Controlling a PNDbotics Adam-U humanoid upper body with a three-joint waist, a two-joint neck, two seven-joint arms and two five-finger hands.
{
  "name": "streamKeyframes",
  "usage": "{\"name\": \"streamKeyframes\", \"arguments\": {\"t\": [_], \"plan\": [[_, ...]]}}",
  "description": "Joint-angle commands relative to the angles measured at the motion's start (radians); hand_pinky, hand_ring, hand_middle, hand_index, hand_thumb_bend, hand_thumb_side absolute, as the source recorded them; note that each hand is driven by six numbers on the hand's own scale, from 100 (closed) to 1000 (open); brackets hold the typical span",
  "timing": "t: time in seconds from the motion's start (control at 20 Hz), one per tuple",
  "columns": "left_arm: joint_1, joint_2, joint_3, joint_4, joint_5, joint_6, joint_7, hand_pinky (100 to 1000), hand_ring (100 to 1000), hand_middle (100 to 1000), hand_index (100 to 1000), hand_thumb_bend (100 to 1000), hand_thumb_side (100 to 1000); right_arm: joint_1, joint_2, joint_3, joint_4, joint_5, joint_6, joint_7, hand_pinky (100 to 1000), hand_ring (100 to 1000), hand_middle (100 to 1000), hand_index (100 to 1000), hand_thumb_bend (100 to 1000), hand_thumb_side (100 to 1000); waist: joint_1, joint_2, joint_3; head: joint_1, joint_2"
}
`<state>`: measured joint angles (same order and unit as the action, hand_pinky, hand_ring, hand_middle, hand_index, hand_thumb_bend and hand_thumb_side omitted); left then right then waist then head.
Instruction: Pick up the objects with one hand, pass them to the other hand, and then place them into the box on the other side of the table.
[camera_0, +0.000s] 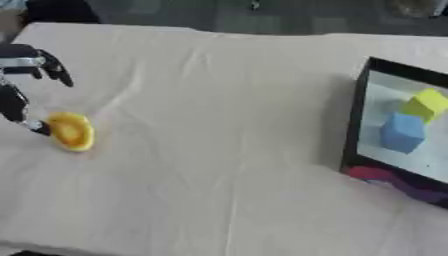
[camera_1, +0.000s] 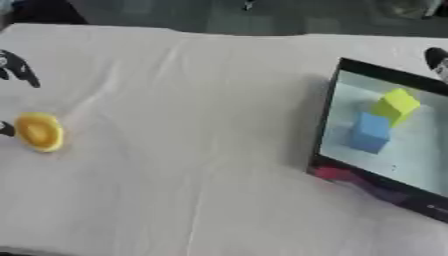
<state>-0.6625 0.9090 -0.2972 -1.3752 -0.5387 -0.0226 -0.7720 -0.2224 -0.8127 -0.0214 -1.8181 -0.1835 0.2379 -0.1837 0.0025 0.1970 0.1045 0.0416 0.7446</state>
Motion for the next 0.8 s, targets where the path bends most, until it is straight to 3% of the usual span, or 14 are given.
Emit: {"name": "streamKeyframes", "arguments": {"t": [0.05,0.5,0.8], "plan": [[-0.030,0.002,-0.007,0.032,-0.032,-0.020,0.000,830,856,764,771,686,100,-0.005,-0.015,-0.003,-0.008,0.009,0.000,0.005,958,1000,923,904,412,424,0.005,-0.027,-0.001,0.004,-0.005],[-0.077,-0.053,-0.012,0.168,-0.094,-0.056,-0.080,834,858,759,748,625,100,0.005,-0.004,0.001,-0.002,0.025,0.003,0.008,958,1000,921,901,397,437,0.001,-0.024,-0.003,0.012,-0.006],[-0.092,-0.083,-0.001,0.214,-0.124,-0.070,-0.051,831,856,756,751,619,100,0.000,0.004,0.005,0.010,0.037,0.003,0.012,959,1000,925,899,329,464,0.000,-0.021,-0.003,0.017,-0.009]]}}
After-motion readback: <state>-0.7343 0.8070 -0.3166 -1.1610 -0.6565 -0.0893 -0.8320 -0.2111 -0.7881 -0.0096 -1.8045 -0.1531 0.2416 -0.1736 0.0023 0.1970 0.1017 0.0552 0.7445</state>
